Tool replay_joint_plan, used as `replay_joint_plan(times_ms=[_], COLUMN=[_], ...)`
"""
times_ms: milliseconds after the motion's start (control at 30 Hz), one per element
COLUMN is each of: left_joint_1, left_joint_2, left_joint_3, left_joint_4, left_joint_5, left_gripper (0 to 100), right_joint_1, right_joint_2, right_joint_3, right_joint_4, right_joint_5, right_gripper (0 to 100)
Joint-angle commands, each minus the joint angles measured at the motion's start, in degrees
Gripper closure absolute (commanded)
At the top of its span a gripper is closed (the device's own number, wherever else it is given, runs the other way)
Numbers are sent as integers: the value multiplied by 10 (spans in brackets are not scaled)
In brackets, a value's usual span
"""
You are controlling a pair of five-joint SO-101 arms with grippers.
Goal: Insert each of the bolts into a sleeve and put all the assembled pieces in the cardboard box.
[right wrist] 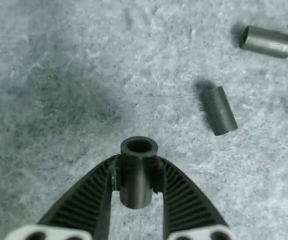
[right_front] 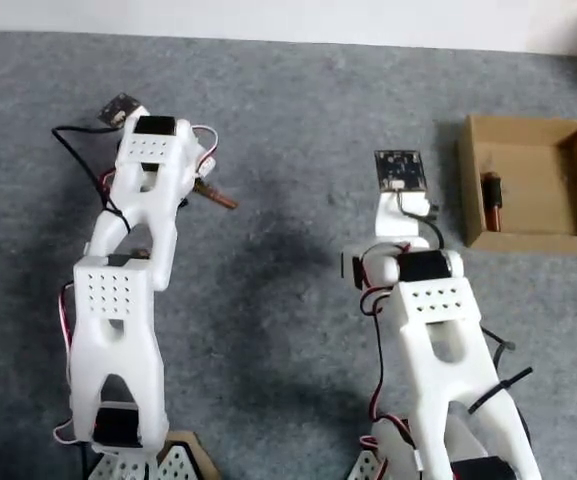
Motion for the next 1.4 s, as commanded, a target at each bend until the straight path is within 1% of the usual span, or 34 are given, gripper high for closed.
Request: replay_joint_plan(times_ms=[0, 33, 100, 133, 200, 267, 333, 433, 500, 600, 800, 1067, 1267, 1367], left_joint_1=[6, 7, 7, 7, 8, 8, 8, 8, 14, 22, 27, 26, 34, 44], left_joint_2=[-2, 0, 0, 0, -3, -4, -5, -7, -15, -28, -44, -81, -108, -125], left_joint_3=[-23, -27, -27, -27, -27, -28, -28, -45, -60, -65, -61, -59, -61, -61], left_joint_4=[3, 4, 6, 7, 7, 7, 8, 33, 55, 76, 76, 90, 155, 190], left_joint_5=[-42, -47, -49, -51, -77, -100, -106, -110, -127, -149, -174, -196, -198, -200], left_gripper=[976, 968, 999, 994, 994, 995, 995, 995, 995, 995, 995, 995, 995, 995], right_joint_1=[-22, -27, -43, -48, -57, -58, -62, -63, -63, -63, -63, -63, -63, -63], right_joint_2=[-23, -23, -23, -23, -23, -23, -23, -23, -23, -23, -23, -23, -23, -23], right_joint_3=[13, 20, 32, 40, 58, 76, 95, 122, 138, 172, 253, 312, 369, 385], right_joint_4=[-39, -45, -59, -71, -96, -123, -154, -197, -226, -284, -432, -560, -687, -721], right_joint_5=[25, 29, 35, 35, 36, 57, 76, 93, 107, 131, 169, 168, 168, 168], right_gripper=[993, 993, 993, 993, 993, 993, 993, 993, 993, 993, 993, 993, 993, 993])
